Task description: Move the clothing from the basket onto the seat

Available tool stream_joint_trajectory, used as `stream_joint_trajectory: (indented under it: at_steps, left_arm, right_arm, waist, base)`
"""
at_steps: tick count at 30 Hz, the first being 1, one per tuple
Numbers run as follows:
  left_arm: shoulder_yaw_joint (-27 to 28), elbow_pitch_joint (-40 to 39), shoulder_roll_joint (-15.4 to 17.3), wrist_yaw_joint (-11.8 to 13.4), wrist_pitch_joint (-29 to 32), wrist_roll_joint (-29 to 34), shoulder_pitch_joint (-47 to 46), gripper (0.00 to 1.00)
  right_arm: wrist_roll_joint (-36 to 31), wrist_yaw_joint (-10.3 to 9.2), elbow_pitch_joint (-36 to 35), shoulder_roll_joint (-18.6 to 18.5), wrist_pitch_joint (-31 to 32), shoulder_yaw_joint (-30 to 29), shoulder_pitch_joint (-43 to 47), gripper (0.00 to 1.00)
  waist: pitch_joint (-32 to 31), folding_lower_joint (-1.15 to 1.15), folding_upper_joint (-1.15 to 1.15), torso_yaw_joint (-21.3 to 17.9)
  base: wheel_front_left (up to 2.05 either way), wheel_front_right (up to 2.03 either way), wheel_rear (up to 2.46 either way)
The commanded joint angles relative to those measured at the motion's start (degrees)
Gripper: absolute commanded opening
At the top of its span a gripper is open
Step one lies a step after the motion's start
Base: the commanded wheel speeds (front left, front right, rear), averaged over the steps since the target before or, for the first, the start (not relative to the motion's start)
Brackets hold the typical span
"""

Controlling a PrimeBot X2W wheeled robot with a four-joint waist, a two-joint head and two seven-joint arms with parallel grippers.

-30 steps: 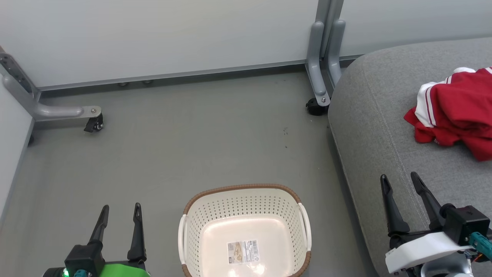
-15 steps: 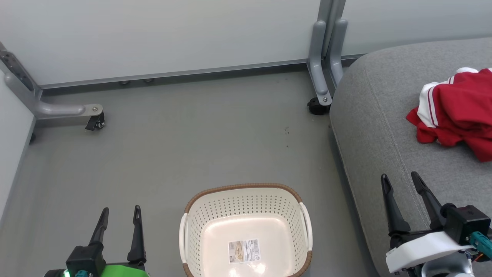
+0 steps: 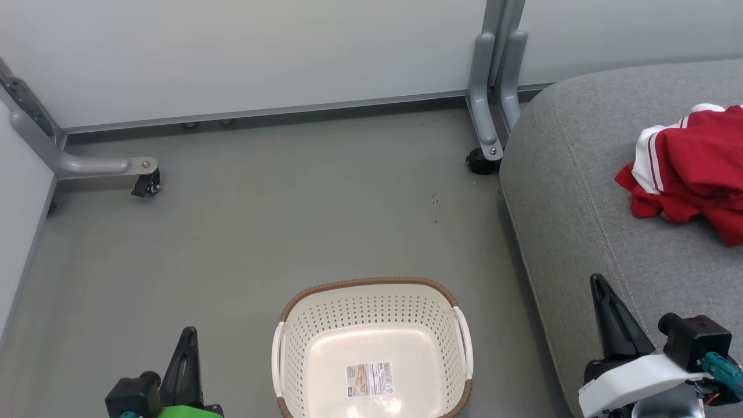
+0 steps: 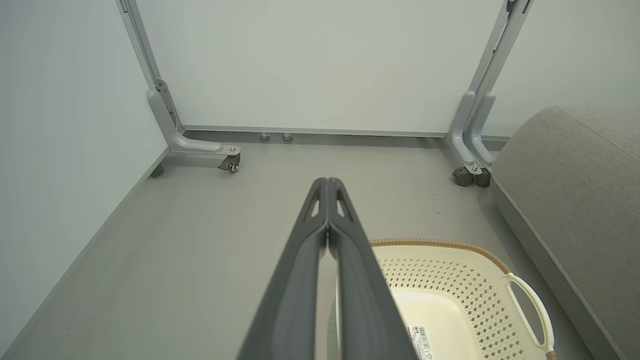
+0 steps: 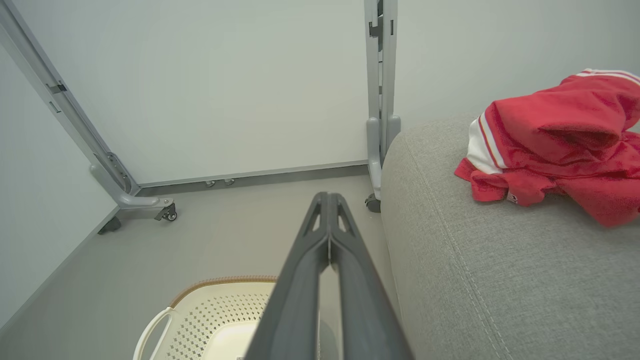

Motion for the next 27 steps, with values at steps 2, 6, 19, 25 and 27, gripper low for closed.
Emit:
stream_joint_trajectory:
  at_steps: [2,6,19,25,27]
  left_arm:
    - [0.7,-0.71,0.01,-0.3,0.99,-3.96,-0.91,0.0]
    - [1.15,-0.79,-0.07,-0.55,2.14,-8.51,-1.46,0.0]
    - [2.38,-0.98,-0.28,-1.24,5.34,-21.19,-3.05,0.0]
    - [2.95,-1.02,-0.37,-1.54,6.72,-26.49,-3.77,0.0]
    - [3.14,-1.03,-0.39,-1.64,7.21,-28.32,-3.99,0.0]
  right_arm:
    - [4.23,0.0,-0.08,-0.25,0.26,0.03,-0.67,0.0]
    - [9.13,-0.01,1.0,-0.49,0.58,0.05,-1.54,0.0]
    - [22.5,-0.01,3.9,-0.95,1.56,-0.03,-3.78,0.0]
    - [28.02,-0.01,5.08,-1.09,2.05,-0.15,-4.65,0.0]
    - [29.93,-0.02,5.49,-1.13,2.23,-0.2,-4.99,0.0]
  waist:
    - [-0.06,0.0,0.0,0.03]
    - [-0.16,0.0,0.0,0.07]
    - [-0.44,0.0,0.0,0.21]
    - [-0.58,0.0,0.0,0.28]
    - [-0.63,0.0,0.0,0.3]
  base:
    - [0.0,0.0,0.0]
    - [0.0,0.0,0.0]
    - [0.0,0.0,0.0]
    - [0.0,0.0,0.0]
    - [0.0,0.0,0.0]
